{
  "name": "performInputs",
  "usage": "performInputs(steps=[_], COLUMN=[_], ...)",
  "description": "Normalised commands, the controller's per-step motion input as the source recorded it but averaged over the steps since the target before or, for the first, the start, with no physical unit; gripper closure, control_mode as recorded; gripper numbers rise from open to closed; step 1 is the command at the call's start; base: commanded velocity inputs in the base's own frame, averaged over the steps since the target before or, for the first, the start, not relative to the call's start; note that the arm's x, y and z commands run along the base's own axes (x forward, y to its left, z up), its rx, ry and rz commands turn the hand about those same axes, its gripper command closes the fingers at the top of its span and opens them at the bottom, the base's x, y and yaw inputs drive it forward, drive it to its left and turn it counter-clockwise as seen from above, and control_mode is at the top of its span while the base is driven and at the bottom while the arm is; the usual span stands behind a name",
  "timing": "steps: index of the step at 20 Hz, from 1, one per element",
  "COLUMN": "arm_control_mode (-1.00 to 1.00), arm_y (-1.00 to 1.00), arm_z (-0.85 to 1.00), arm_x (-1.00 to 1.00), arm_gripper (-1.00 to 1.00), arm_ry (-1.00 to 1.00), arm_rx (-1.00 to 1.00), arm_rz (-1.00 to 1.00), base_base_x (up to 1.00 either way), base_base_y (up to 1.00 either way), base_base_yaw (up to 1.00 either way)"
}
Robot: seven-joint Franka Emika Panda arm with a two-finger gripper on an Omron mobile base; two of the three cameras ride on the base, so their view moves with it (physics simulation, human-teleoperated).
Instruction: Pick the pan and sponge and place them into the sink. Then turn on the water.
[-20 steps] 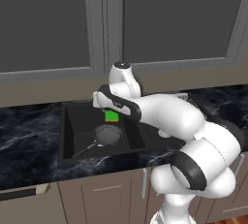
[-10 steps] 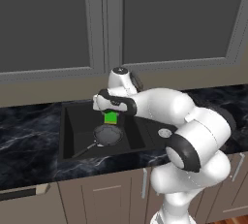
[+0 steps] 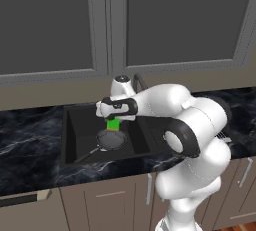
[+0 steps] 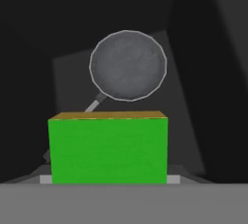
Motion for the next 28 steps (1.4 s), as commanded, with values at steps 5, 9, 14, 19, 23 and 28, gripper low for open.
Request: performInputs(steps=[5, 9, 14, 19, 23, 28], arm_control_mode=[-1.00, -1.00, -1.00, -1.00, -1.00, -1.00], arm_y=[0.00, 0.00, 0.06, 0.09, 0.08, 0.07], arm_z=[-0.36, -0.37, -0.39, -0.35, -0.23, -0.15], arm_x=[0.30, 0.26, 0.26, 0.26, 0.26, 0.28], arm_gripper=[1.00, 1.00, 1.00, 1.00, 1.00, 1.00], arm_ry=[0.03, 0.01, 0.02, 0.02, 0.02, 0.05], arm_rx=[0.00, 0.00, 0.00, -0.02, -0.03, -0.02], arm_rz=[-0.03, -0.04, -0.04, -0.04, -0.04, -0.04], base_base_x=[0.00, 0.00, 0.00, 0.00, 0.00, 0.00], base_base_y=[0.00, 0.00, 0.00, 0.00, 0.00, 0.00], base_base_yaw=[0.00, 0.00, 0.00, 0.00, 0.00, 0.00])
